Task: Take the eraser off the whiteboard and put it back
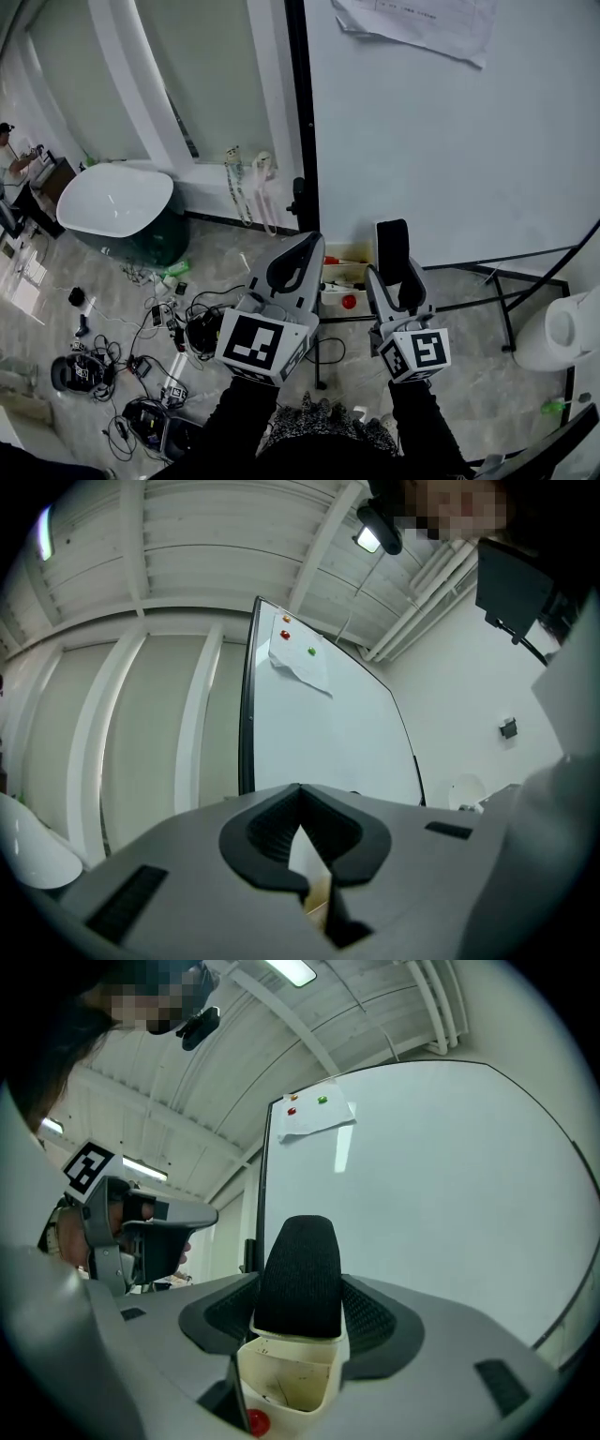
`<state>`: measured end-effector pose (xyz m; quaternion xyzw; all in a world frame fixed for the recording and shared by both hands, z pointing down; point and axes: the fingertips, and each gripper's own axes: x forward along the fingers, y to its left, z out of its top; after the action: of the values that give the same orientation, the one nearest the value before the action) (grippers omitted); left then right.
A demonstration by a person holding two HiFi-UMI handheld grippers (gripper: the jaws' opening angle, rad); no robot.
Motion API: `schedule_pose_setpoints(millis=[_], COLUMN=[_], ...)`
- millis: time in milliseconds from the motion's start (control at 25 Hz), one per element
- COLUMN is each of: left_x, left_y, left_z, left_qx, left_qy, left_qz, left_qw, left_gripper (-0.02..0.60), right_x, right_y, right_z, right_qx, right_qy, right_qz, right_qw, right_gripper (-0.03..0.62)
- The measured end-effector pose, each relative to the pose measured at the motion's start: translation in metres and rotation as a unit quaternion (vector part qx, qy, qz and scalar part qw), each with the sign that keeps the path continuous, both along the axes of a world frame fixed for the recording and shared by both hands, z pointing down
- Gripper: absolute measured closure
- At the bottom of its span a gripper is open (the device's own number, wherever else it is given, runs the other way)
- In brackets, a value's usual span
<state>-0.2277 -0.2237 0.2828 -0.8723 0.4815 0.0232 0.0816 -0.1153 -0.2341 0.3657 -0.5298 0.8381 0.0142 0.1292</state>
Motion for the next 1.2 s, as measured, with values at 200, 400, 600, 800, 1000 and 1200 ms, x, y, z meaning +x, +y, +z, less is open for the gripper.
schedule_pose_setpoints(millis=[200, 400, 600, 800, 1000, 1200], left_x=[-0.001, 0.004, 0.000, -0.002, 0.003, 0.004], left_y=[-0.003, -0.005, -0.010, -0.010, -0.010, -0.013], left_z=[0.008, 0.022, 0.033, 0.040, 0.041, 0.047], left_qx=[-0.008, -0.026, -0.041, -0.055, -0.054, -0.060], left_qy=[-0.001, -0.001, 0.007, 0.021, 0.015, 0.017], left_qz=[0.011, 0.020, 0.016, 0.017, 0.019, 0.019], left_qw=[0.9999, 0.9995, 0.9990, 0.9981, 0.9982, 0.9979], left_gripper=[0.575, 0.575, 0.575, 0.575, 0.575, 0.575], right_x=[-0.006, -0.014, -0.020, -0.028, -0.039, -0.042], right_y=[-0.012, -0.023, -0.033, -0.033, -0.029, -0.028], right_z=[0.028, 0.057, 0.076, 0.078, 0.089, 0.092], right_qx=[-0.031, -0.065, -0.087, -0.085, -0.088, -0.083], right_qy=[0.005, 0.024, 0.043, 0.078, 0.126, 0.144], right_qz=[0.012, 0.019, 0.018, 0.025, 0.031, 0.007], right_qw=[0.999, 0.997, 0.995, 0.993, 0.988, 0.986], right_gripper=[0.313, 0.313, 0.313, 0.313, 0.313, 0.313])
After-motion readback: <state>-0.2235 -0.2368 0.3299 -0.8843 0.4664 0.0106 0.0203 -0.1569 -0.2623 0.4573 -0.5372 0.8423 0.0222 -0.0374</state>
